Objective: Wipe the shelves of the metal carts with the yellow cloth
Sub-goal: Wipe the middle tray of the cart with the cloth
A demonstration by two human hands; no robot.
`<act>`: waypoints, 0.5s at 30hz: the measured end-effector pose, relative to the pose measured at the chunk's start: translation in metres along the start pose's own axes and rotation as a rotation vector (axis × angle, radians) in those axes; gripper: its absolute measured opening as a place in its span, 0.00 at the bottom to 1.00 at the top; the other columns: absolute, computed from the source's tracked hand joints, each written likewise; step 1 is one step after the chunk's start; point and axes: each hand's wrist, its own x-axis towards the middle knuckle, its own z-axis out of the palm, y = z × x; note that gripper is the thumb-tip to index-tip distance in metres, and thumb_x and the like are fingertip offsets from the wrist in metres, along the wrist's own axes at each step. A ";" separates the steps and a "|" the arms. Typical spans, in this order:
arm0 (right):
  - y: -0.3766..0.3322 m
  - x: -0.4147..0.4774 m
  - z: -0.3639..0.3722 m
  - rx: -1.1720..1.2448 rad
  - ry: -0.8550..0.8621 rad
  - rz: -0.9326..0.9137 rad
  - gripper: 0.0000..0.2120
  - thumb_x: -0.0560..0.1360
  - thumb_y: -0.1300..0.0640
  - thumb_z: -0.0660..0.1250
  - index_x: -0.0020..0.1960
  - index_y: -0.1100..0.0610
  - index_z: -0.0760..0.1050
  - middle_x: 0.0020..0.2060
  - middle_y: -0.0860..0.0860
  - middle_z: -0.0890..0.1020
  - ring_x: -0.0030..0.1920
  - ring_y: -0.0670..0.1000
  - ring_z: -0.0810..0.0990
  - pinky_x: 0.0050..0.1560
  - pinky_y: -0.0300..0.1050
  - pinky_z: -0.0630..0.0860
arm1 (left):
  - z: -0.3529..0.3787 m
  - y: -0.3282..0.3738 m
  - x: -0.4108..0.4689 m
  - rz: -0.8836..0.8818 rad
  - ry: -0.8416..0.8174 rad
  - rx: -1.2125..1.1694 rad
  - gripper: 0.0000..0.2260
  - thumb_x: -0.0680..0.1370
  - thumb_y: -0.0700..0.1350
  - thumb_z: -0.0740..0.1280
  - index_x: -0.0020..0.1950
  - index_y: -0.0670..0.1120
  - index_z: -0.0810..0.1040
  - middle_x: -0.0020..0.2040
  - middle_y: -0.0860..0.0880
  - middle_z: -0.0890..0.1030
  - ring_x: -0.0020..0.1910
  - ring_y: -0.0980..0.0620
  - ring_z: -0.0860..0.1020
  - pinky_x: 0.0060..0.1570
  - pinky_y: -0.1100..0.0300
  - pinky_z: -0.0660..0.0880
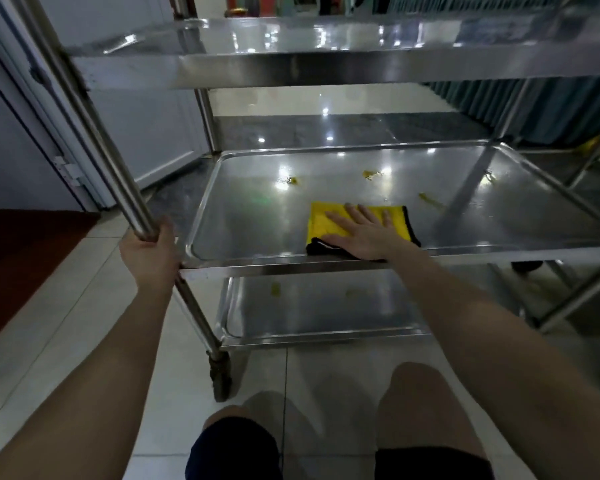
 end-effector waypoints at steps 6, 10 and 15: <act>0.060 -0.003 -0.014 0.006 -0.027 0.126 0.50 0.64 0.12 0.39 0.83 0.27 0.40 0.87 0.43 0.40 0.86 0.54 0.39 0.80 0.73 0.36 | 0.001 -0.005 0.003 -0.054 0.004 -0.026 0.29 0.79 0.59 0.73 0.39 0.34 0.70 0.34 0.29 0.73 0.28 0.43 0.73 0.26 0.41 0.75; 0.040 0.014 -0.011 0.000 0.003 0.148 0.50 0.65 0.12 0.37 0.83 0.29 0.39 0.87 0.47 0.40 0.86 0.56 0.38 0.78 0.77 0.34 | -0.001 0.003 0.000 -0.081 0.005 -0.026 0.27 0.78 0.58 0.73 0.38 0.37 0.67 0.35 0.28 0.72 0.30 0.45 0.72 0.29 0.38 0.75; -0.036 0.064 -0.006 -0.002 -0.026 0.088 0.50 0.66 0.12 0.37 0.84 0.30 0.39 0.87 0.49 0.38 0.86 0.58 0.35 0.75 0.79 0.32 | -0.004 0.018 -0.010 -0.104 -0.043 -0.039 0.19 0.79 0.55 0.72 0.41 0.44 0.69 0.35 0.28 0.70 0.32 0.43 0.70 0.32 0.38 0.74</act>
